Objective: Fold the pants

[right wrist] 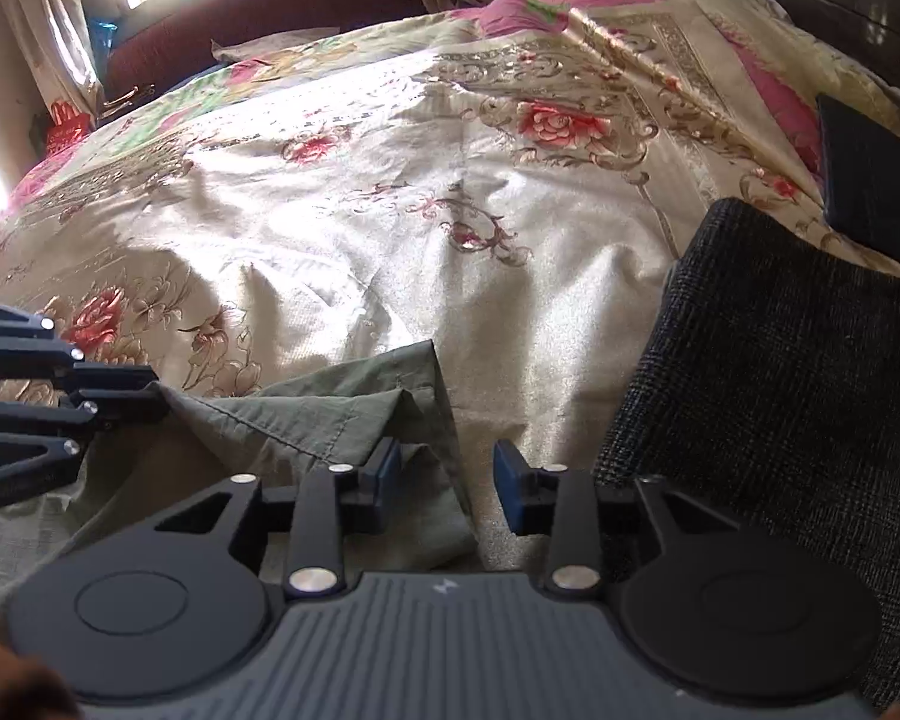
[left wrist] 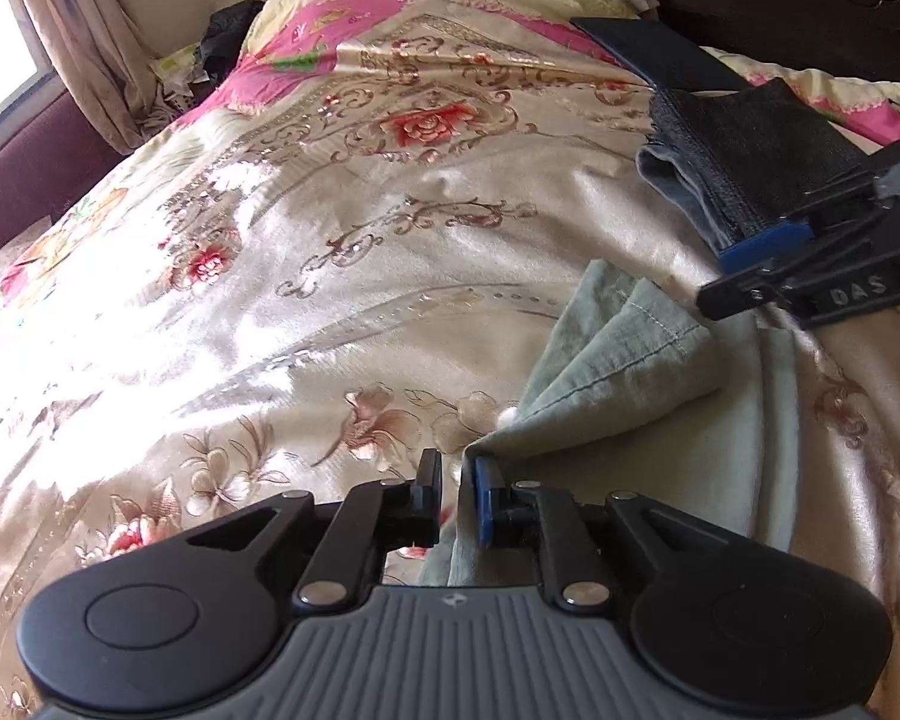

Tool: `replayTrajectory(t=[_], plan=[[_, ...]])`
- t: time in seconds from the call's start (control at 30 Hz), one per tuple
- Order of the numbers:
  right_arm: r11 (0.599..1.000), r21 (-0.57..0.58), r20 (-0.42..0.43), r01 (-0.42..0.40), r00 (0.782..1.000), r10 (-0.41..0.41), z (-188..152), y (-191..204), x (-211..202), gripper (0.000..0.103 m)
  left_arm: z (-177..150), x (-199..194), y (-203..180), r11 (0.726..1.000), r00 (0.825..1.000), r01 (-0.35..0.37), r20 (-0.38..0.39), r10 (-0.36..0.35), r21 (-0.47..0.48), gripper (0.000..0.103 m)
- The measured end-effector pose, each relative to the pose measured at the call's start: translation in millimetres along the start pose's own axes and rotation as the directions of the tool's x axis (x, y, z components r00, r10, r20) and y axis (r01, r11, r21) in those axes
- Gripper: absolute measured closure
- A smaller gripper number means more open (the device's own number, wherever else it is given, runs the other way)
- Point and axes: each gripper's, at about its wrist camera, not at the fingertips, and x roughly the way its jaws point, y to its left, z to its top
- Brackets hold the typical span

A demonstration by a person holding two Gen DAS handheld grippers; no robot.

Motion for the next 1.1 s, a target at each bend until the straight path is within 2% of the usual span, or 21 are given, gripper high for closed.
replayTrajectory(t=[0.13,0.23,0.33,0.4,0.5,0.57,0.7,0.77,0.83,0.93,1.03,1.1], plan=[[0.999,-0.036,0.043,0.019,0.999,-0.017,-14.4,4.5,-15.0,0.059,11.1,21.8,4.5,0.996,0.997,-0.076,-0.006,0.076,-0.041,0.072],[0.998,-0.063,0.049,-0.003,0.999,0.006,-20.5,10.7,-21.2,0.056,18.1,42.9,13.0,0.986,0.995,-0.083,-0.063,0.075,-0.142,0.071],[0.999,0.016,0.046,-0.027,0.999,0.027,-29.1,8.3,-28.9,0.055,17.2,40.9,20.4,0.969,0.996,-0.09,-0.034,0.085,-0.229,0.072],[0.994,0.087,0.071,-0.073,0.995,0.067,-40.1,2.2,-39.5,0.055,12.7,22.6,18.3,0.973,0.997,-0.045,0.052,0.058,-0.225,0.072],[0.976,0.139,0.13,-0.165,0.981,0.148,-51.0,-1.1,-48.1,0.054,-0.2,-11.0,-3.0,0.994,0.989,0.049,0.144,-0.035,-0.099,0.071],[0.961,0.163,0.14,-0.223,0.969,0.201,-51.1,0.4,-42.7,0.056,-9.4,-23.7,-18.5,0.994,0.984,0.108,0.147,-0.103,-0.027,0.07],[0.933,0.258,0.129,-0.249,0.966,0.222,-54.6,-3.2,-20.9,0.054,-21.4,-33.7,-39.9,0.973,0.966,0.221,0.12,-0.227,0.061,0.07],[0.923,0.304,0.107,-0.237,0.971,0.214,-57.5,-6.3,-11.6,0.054,-21.0,-26.0,-46.9,0.958,0.957,0.274,0.079,-0.281,0.081,0.07],[0.899,0.357,0.095,-0.251,0.968,0.233,-62.4,-11.9,-4.5,0.054,-18.7,-13.1,-49.8,0.951,0.952,0.3,0.04,-0.304,0.076,0.07],[0.859,0.425,0.134,-0.287,0.958,0.254,-66.6,-21.4,-0.6,0.054,-6.5,12.5,-45.6,0.955,0.955,0.294,0.019,-0.295,0.037,0.07],[0.837,0.456,0.162,-0.302,0.953,0.256,-66.8,-28.5,3.8,0.054,10.1,25.8,-32.6,0.955,0.955,0.294,0.046,-0.292,-0.04,0.07],[0.819,0.478,0.176,-0.317,0.948,0.264,-67.8,-32.0,6.7,0.054,20.7,30.8,-20.7,0.955,0.96,0.273,0.087,-0.264,-0.115,0.07]])
